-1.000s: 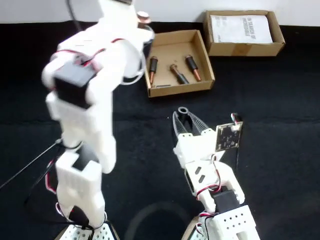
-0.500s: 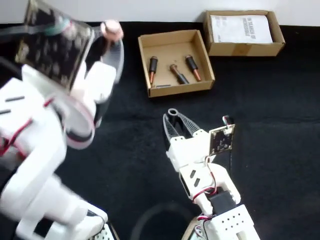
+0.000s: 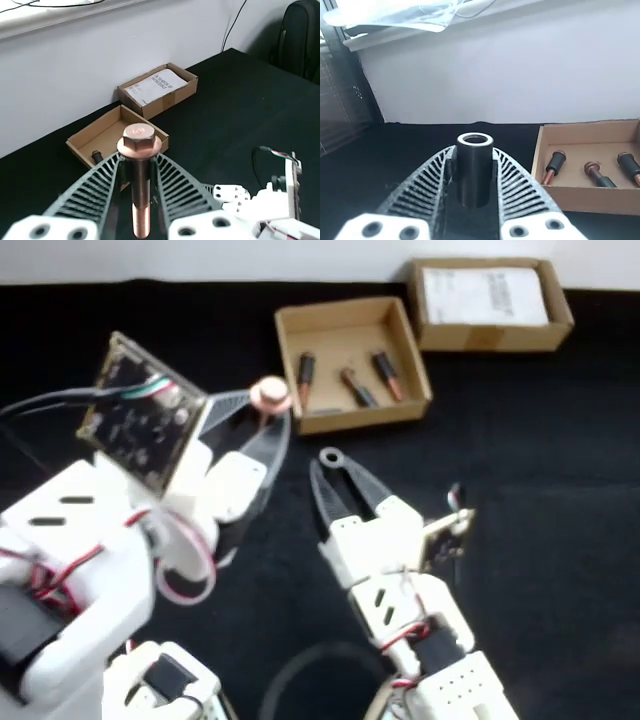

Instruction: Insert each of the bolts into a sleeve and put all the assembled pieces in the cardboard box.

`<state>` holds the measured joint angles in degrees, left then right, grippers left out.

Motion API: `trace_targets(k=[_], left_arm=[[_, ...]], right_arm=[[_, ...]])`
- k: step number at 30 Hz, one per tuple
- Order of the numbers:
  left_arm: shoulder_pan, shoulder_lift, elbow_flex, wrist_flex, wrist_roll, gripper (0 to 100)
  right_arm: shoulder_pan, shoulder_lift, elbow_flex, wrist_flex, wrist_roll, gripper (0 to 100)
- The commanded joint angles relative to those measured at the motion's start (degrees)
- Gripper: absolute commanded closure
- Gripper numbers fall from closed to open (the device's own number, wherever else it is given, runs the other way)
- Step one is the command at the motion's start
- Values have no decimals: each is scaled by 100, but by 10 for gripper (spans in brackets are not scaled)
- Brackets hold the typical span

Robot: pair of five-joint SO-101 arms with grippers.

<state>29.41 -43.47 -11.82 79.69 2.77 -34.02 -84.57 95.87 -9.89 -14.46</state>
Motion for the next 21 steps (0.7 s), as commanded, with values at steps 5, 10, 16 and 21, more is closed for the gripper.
trace_targets(k=[5, 10, 16, 21], left_arm=[[75, -163, 1675, -2013, 738, 991], [75, -180, 2738, -3314, 695, 991], [101, -145, 3697, -4413, 695, 991], [92, -145, 4075, -4835, 695, 991]], right_arm=[[-40, -84, 295, -233, 9, 992], [-40, -84, 295, -233, 9, 992], [-40, -84, 303, -233, 9, 992], [-40, -84, 303, -233, 9, 992]])
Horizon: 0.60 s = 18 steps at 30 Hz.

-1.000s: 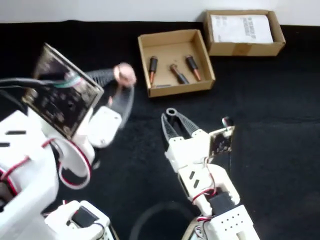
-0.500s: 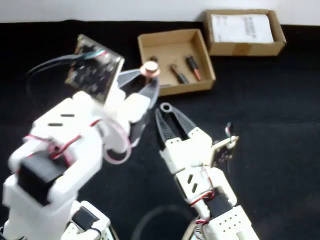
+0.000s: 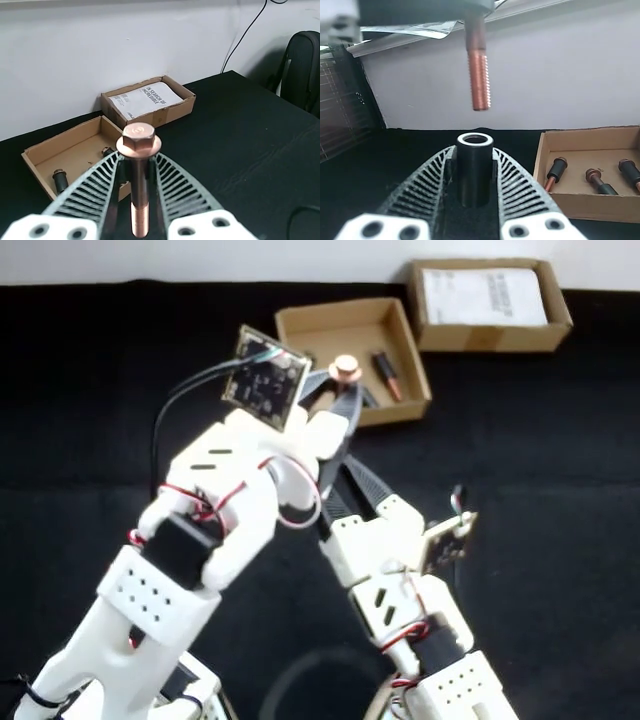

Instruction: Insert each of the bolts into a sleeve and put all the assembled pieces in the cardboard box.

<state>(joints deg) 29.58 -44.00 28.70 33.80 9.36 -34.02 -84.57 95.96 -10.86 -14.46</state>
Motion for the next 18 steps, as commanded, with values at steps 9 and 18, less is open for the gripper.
trace_targets(k=[9, 18], left_arm=[[92, -127, 171, -220, 62, 991], [119, -127, 171, 290, 79, 991]], right_arm=[[-40, -84, 365, -136, 9, 992], [-31, -84, 382, -136, 9, 992]])
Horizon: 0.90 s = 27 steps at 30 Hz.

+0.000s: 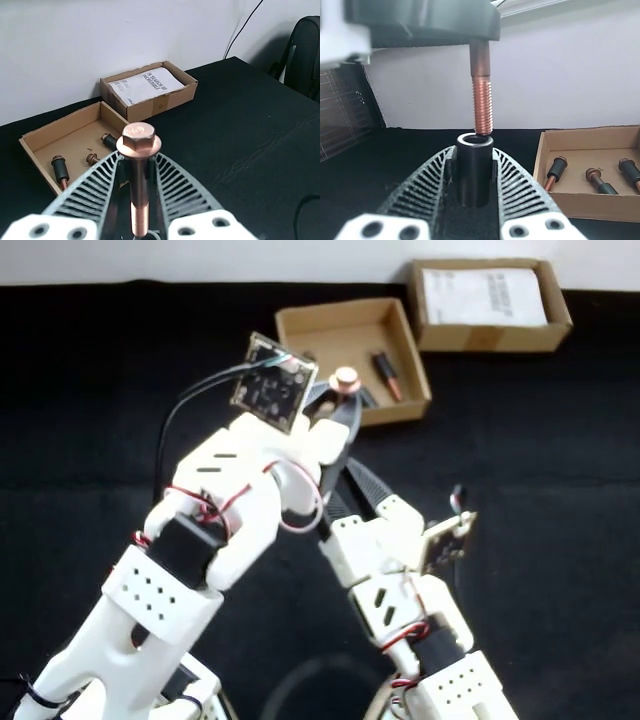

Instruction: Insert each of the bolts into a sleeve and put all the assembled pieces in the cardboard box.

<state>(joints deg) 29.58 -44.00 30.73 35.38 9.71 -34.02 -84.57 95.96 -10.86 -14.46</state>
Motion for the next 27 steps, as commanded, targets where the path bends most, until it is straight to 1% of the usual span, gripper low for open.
trace_targets(k=[1, 7, 11, 16, 19, 23, 27], left_arm=[[198, -127, -31, 246, 44, 991], [585, -136, -31, 756, 53, 991], [629, -136, -57, 879, 273, 991], [585, -154, -84, 862, 255, 991], [470, -426, -84, 835, 237, 991], [426, -796, -92, 598, -141, 991], [444, -1077, -505, 536, -193, 991]], right_arm=[[-22, -84, 382, -136, 9, 992], [-22, -84, 382, -136, 9, 992], [-22, -84, 382, -136, 9, 992], [-22, -84, 382, -136, 9, 992], [-22, -84, 382, -101, 9, 992], [-31, -84, 382, -92, 9, 992], [-48, -48, 391, -92, 9, 992]])
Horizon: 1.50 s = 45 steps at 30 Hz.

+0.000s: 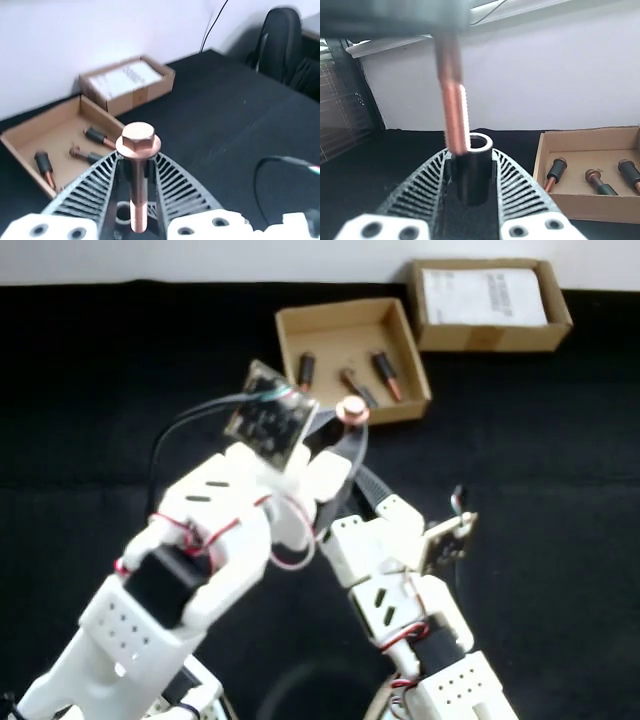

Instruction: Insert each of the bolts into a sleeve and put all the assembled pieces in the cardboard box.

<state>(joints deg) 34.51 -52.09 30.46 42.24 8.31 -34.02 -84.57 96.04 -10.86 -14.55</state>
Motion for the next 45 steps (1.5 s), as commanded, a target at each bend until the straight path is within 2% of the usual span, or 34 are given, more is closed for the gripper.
trace_targets(k=[1, 5, 10, 16, 21, 37, 45], left_arm=[[-31, -277, -646, -141, -53, 991], [-66, -277, -936, -141, -237, 991], [-13, -268, -549, -229, -457, 991], [-57, -268, 57, -835, -466, 991], [-66, -268, 708, -1240, -941, 991], [-242, -268, 954, -1319, -1099, 991], [-233, -277, 1147, -1459, -914, 991]], right_arm=[[-48, -48, 382, -84, 18, 992], [-48, -66, 374, -84, 18, 992], [-48, -75, 374, -84, 299, 992], [-48, -75, 374, -84, 334, 992], [-48, -75, 374, -84, 334, 992], [-13, -75, 338, -84, 334, 992], [-13, -75, 365, -84, 334, 992]])
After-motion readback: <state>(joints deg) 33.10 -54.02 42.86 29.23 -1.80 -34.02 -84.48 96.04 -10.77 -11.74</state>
